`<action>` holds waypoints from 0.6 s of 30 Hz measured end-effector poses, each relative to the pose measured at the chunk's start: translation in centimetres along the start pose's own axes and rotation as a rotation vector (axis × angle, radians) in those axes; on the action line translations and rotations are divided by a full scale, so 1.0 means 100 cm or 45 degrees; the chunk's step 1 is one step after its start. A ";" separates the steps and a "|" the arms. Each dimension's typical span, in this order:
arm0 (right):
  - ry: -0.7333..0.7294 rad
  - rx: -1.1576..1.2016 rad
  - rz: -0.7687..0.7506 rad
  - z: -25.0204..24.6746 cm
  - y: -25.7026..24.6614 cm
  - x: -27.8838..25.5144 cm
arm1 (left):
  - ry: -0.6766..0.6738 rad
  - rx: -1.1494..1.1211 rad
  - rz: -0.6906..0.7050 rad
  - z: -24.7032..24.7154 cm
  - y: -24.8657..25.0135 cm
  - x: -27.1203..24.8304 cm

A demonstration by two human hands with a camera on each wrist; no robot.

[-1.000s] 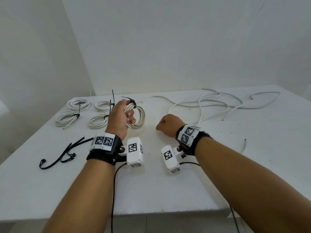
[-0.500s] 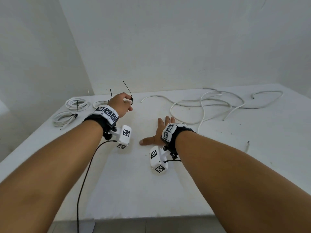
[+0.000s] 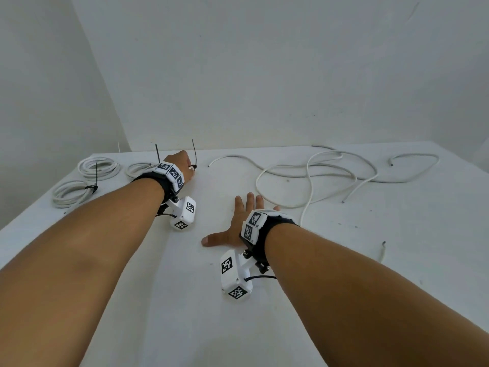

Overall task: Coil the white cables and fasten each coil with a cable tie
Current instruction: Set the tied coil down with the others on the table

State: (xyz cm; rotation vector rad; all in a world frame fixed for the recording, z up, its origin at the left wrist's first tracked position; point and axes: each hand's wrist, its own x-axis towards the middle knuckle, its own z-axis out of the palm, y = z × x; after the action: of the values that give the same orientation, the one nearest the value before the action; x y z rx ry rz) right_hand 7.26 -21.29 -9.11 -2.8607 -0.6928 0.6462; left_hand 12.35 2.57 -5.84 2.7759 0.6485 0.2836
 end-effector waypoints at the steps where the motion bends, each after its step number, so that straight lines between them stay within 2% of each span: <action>1: -0.004 0.006 0.000 -0.001 0.000 0.000 | 0.017 0.017 0.010 0.000 0.001 0.002; 4: -0.008 0.004 -0.001 -0.003 0.000 0.000 | 0.016 0.070 0.039 0.001 0.004 0.005; 9: -0.022 -0.006 -0.006 -0.004 0.000 -0.004 | -0.095 0.238 0.009 -0.017 0.018 0.008; 11: -0.021 -0.009 -0.009 -0.004 -0.001 -0.004 | -0.121 0.161 0.021 -0.023 0.031 0.013; 15: -0.017 -0.001 -0.017 -0.003 -0.002 -0.005 | -0.194 -0.201 0.078 -0.015 0.061 0.022; 18: -0.019 0.006 -0.019 -0.003 -0.002 -0.007 | -0.151 -0.180 0.141 -0.005 0.078 0.033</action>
State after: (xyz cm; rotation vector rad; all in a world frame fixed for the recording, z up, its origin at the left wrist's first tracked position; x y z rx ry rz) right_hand 6.73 -21.41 -8.53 -2.8463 -0.7130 0.6674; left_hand 18.24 -2.54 -2.57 2.6729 0.4293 0.1777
